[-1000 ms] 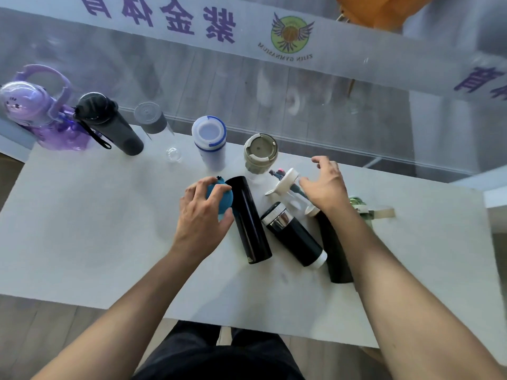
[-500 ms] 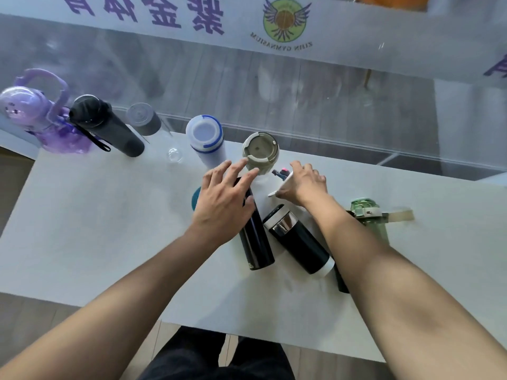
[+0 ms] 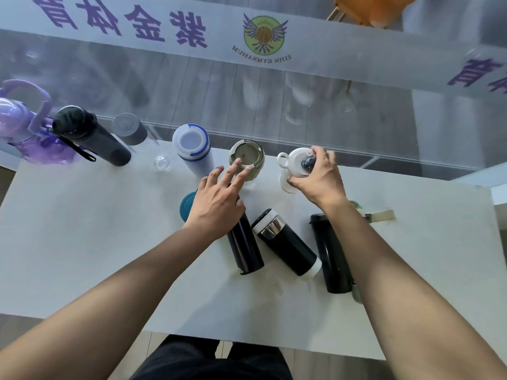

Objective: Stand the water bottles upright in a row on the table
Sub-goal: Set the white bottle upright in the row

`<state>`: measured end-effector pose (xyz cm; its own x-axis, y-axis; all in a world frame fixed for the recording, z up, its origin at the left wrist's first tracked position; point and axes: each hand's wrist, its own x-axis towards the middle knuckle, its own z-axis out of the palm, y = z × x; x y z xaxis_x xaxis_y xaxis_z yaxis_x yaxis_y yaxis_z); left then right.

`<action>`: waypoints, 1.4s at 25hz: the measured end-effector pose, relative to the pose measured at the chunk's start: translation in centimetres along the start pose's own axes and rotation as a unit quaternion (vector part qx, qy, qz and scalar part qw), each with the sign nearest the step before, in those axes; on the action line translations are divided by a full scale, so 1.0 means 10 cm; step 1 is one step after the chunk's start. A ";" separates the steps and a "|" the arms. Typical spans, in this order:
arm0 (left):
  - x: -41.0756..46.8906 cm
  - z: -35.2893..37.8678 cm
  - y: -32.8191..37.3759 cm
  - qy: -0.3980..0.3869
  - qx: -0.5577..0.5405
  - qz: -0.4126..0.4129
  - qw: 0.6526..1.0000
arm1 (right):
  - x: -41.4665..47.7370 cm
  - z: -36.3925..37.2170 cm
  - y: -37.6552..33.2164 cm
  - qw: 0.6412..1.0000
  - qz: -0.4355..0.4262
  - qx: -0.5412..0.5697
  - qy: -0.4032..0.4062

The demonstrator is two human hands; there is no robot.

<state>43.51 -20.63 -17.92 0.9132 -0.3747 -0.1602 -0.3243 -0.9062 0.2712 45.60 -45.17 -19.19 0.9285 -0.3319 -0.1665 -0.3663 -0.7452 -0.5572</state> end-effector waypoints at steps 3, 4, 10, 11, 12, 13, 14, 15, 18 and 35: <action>0.00 0.02 -0.02 0.005 -0.004 0.001 1.000 | -0.03 0.08 0.08 0.999 -0.008 0.029 0.012; 0.00 0.02 -0.03 0.007 -0.005 0.003 1.000 | -0.05 0.11 0.11 0.999 -0.010 0.035 0.020; 0.00 0.05 -0.03 0.015 0.001 0.002 1.000 | -0.03 0.25 0.10 0.998 -0.022 0.052 0.041; 0.00 0.06 -0.03 0.015 0.002 0.003 1.000 | -0.02 0.26 0.09 0.997 -0.017 0.054 0.043; 0.00 0.06 -0.03 0.016 0.003 0.005 1.000 | -0.01 0.26 0.08 0.997 -0.014 0.055 0.046; 0.00 0.06 -0.03 0.017 0.004 0.006 1.000 | -0.01 0.27 0.07 0.997 -0.013 0.056 0.048; 0.00 0.07 -0.04 0.018 0.003 0.005 1.000 | -0.01 0.27 0.07 0.997 -0.012 0.056 0.048; 0.00 0.07 -0.04 0.019 0.002 0.005 1.000 | -0.01 0.28 0.07 0.997 -0.012 0.055 0.046; 0.00 0.07 -0.05 0.018 0.000 0.006 1.000 | 0.00 0.28 0.10 0.998 -0.012 0.051 0.041; -0.09 -0.02 -0.09 0.050 0.007 0.023 0.998 | -0.44 0.14 0.10 0.994 0.077 0.063 0.047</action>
<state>43.01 -19.44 -17.81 0.9173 -0.3947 -0.0520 -0.3688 -0.8916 0.2627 41.26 -43.68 -20.17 0.8501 -0.4935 -0.1840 -0.4875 -0.6049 -0.6296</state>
